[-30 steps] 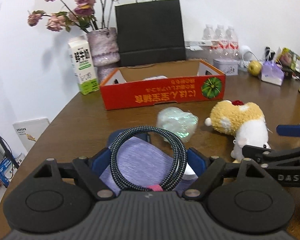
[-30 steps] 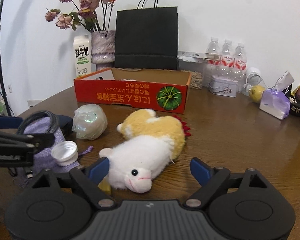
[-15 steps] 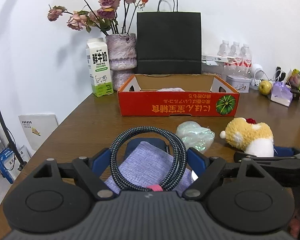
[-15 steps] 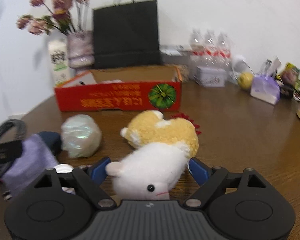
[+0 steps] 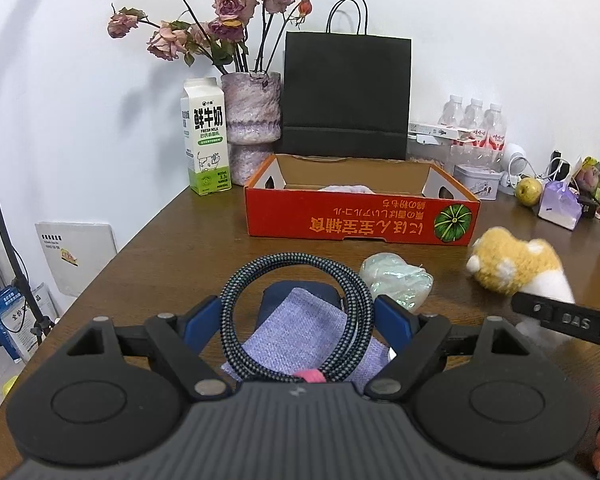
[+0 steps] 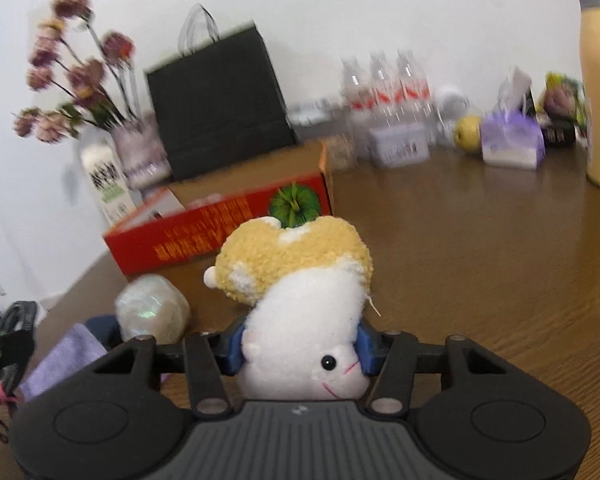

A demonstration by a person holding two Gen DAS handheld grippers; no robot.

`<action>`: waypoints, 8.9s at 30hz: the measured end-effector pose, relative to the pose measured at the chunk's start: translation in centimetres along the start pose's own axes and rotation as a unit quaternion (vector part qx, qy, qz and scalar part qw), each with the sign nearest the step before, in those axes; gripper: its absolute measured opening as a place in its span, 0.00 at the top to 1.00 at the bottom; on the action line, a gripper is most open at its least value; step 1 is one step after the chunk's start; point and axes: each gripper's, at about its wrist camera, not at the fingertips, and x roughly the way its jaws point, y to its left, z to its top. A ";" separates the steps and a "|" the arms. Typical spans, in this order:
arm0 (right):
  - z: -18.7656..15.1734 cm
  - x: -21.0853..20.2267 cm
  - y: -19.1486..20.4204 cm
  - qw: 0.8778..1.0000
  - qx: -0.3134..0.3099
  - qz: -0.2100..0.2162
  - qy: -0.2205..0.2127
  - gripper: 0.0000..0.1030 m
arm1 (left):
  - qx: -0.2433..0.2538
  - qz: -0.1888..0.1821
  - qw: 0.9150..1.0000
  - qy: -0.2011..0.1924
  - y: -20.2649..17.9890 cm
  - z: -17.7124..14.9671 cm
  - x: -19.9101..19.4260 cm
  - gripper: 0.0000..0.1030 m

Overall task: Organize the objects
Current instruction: 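Carry the cable and plush sheep toward the cardboard box with both grippers, then lower the cable and sheep into the box and open both grippers, then withdraw both grippers from the box back toward the remaining items, then grasp the yellow sponge block with the right gripper while the left gripper grasps the white bottle cap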

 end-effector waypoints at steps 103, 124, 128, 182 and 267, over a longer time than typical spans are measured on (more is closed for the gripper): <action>14.6 21.9 4.4 0.998 -0.045 0.037 -0.022 0.50 | -0.048 0.029 0.998 -0.011 -2.5 16.0 24.9 0.19; 14.4 21.4 4.7 0.998 -0.063 0.007 -0.020 0.00 | -0.050 0.024 0.998 -0.026 -3.0 16.0 23.8 0.00; 14.4 20.9 4.8 0.998 -0.060 0.012 -0.024 0.00 | -0.053 0.018 0.998 -0.029 -3.0 16.2 23.2 0.00; 4.0 3.7 5.1 0.984 -0.165 0.067 -0.028 0.00 | -0.015 -0.028 0.996 -0.083 -1.3 7.0 6.9 0.00; -1.0 -3.7 2.1 0.987 -0.143 0.067 -0.031 0.81 | 0.019 -0.039 0.999 0.005 -7.4 -2.6 2.8 0.60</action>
